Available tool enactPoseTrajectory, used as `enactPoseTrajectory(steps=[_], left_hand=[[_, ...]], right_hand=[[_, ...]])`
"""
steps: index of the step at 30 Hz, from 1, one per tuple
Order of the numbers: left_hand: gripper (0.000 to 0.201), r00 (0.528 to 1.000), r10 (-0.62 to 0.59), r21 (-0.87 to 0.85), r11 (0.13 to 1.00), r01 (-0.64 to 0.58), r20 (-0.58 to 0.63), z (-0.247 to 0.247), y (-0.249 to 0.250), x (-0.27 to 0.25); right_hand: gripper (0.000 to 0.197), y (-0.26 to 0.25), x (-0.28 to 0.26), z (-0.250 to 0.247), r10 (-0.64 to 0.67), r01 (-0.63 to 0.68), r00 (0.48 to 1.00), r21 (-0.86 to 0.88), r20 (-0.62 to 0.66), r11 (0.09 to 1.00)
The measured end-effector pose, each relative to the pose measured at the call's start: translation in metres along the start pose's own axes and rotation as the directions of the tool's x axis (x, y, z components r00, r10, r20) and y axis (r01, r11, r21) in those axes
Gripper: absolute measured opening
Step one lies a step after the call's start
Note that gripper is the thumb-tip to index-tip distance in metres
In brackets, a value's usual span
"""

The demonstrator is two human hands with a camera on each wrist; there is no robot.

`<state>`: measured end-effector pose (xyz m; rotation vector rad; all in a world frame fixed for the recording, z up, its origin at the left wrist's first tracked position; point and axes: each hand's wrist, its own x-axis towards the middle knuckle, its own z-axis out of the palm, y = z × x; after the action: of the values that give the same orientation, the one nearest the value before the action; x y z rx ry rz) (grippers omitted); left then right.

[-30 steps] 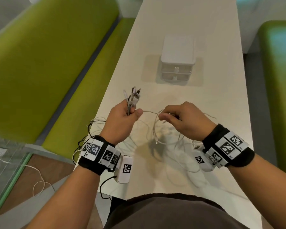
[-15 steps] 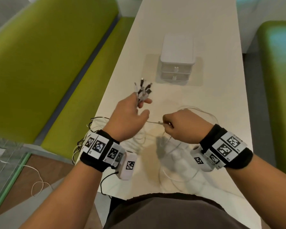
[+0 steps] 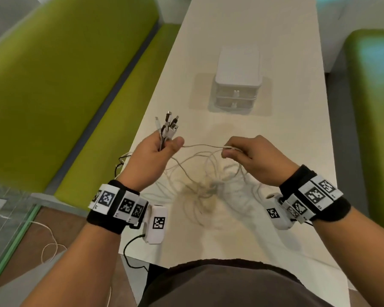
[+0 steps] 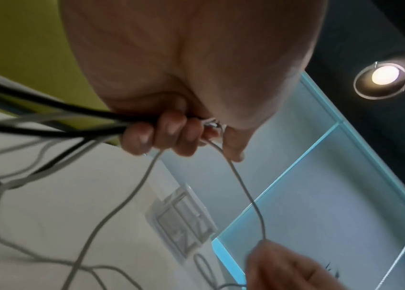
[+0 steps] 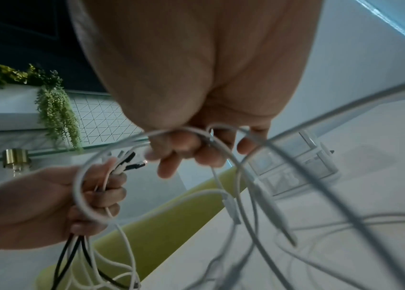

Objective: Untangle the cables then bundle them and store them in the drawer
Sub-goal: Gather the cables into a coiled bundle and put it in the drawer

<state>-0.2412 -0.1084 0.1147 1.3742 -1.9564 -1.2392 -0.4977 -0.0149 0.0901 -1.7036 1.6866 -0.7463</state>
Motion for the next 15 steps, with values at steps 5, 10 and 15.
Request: enactPoseTrajectory(steps=[5,10,15], left_hand=[[0.042,0.981,-0.024,0.166,0.984,0.056,-0.192,-0.017,-0.010,-0.001],[0.045,0.931,0.038,0.282,0.957,0.071,-0.363,-0.032,-0.011,0.000],[0.027,0.944,0.244,0.572,0.817,-0.076,-0.224,-0.012,-0.013,-0.004]], right_hand=[[0.037,0.011,0.005,0.002,0.041,-0.042,0.999,-0.109,-0.006,0.993],[0.018,0.010,0.003,0.002,0.077,-0.078,0.997,-0.099,-0.016,0.992],[0.017,0.007,0.008,0.008,0.094,-0.094,0.996,-0.071,0.005,0.993]])
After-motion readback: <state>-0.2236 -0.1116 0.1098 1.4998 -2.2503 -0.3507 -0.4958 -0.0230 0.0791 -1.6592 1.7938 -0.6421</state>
